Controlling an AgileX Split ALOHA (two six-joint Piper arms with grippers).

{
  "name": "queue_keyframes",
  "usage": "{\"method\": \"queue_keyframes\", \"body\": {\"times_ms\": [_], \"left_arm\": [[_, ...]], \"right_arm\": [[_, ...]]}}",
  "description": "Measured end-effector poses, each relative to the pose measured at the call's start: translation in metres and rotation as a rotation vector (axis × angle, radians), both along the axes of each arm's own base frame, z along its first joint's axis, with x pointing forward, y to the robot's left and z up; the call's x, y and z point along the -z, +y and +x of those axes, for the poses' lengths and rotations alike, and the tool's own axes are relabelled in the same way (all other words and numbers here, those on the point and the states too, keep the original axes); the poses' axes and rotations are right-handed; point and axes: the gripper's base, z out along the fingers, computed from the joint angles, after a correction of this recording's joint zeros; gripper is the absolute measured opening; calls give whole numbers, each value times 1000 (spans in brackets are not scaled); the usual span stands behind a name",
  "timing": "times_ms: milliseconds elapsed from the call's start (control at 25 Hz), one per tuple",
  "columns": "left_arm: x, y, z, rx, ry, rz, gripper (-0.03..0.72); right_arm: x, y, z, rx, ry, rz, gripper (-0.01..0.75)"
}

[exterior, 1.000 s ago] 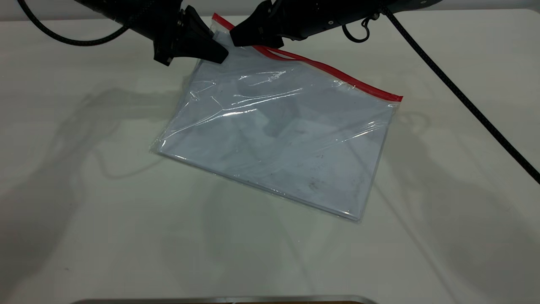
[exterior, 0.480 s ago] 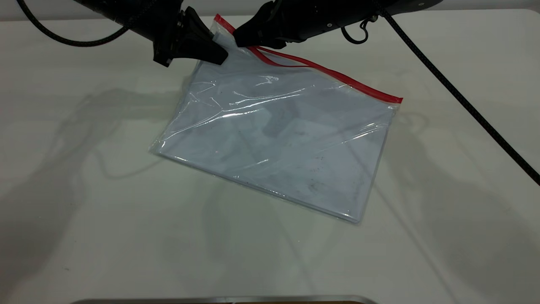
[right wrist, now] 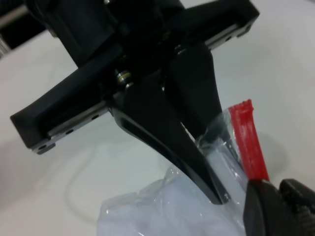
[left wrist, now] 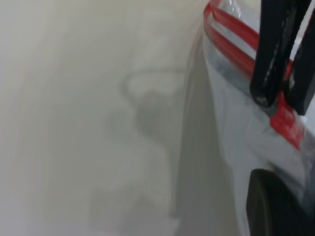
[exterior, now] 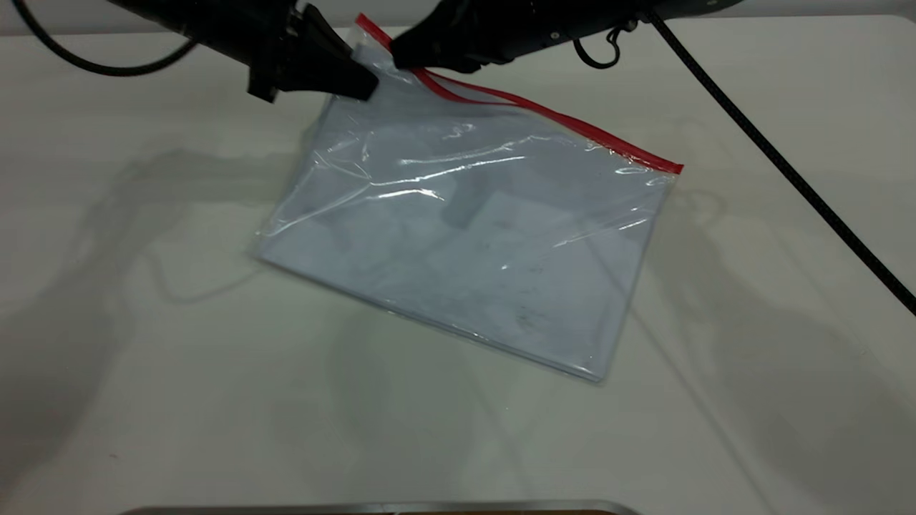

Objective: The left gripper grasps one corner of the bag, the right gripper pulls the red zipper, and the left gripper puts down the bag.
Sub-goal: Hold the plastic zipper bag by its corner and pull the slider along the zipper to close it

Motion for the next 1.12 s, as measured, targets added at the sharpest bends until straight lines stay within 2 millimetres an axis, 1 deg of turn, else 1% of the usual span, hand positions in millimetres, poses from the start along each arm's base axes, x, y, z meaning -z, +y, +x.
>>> {"method": "queue_keyframes", "body": {"times_ms": [200,400,600,880,1120], "left_arm": [[-10,24,2,-35,41,-140,53],[-14,37,4,-68,49,-210,52],[-13,39,7,-113,60,-266,52],[-17,42,10,-159,64,-329,52],[-19,42,11,-177,60,-349,52]], "right_arm": [[-7,3,1,-5,-16,26,33],[-10,6,1,-6,-26,25,33],[-10,6,3,9,-34,8,33],[-14,6,6,28,-48,-9,33],[-15,7,7,42,-67,-35,35]]}}
